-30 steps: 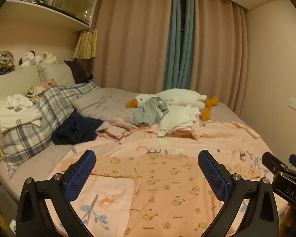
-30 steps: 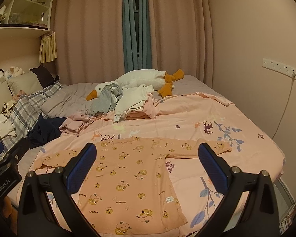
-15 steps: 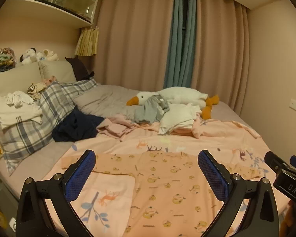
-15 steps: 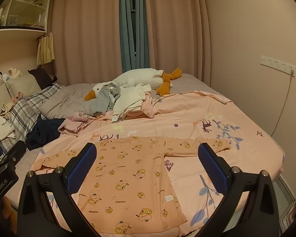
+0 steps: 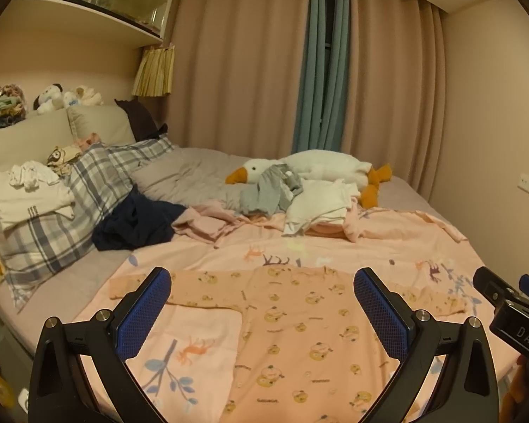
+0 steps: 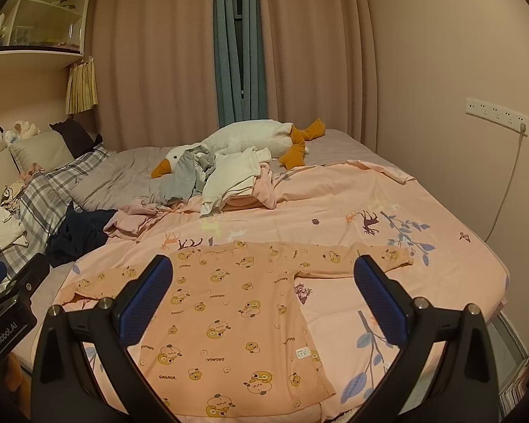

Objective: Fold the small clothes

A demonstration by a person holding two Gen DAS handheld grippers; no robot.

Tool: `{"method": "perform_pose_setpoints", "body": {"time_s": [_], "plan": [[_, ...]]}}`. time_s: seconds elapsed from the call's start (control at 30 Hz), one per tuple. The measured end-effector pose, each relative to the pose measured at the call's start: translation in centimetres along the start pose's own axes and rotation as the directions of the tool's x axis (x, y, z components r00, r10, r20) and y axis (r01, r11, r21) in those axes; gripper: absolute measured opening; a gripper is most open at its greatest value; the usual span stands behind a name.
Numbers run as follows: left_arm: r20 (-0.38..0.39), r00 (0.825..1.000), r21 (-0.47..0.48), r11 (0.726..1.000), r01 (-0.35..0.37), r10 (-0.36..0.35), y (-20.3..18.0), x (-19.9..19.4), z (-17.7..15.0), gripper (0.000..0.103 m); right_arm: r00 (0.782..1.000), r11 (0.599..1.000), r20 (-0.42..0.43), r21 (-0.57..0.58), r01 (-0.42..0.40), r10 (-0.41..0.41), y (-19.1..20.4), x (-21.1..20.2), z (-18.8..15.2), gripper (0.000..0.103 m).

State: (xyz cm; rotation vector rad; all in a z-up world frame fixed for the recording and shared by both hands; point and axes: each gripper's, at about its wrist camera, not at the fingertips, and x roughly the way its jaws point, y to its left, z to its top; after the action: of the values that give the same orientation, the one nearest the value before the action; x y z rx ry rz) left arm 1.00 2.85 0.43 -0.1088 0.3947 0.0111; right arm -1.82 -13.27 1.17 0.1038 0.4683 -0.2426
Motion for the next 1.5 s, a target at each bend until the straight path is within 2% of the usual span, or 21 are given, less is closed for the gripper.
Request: {"method": "perform_pose_setpoints", "body": {"time_s": [1.5], "plan": [[-0.026, 1.0, 0.029, 1.0, -0.006, 0.006, -0.5, 0.2, -0.7, 0.103, 0.999, 1.0, -0.037, 0.01, 0.023, -0.023, -0.5, 1.4, -0.4, 0.103]]}}
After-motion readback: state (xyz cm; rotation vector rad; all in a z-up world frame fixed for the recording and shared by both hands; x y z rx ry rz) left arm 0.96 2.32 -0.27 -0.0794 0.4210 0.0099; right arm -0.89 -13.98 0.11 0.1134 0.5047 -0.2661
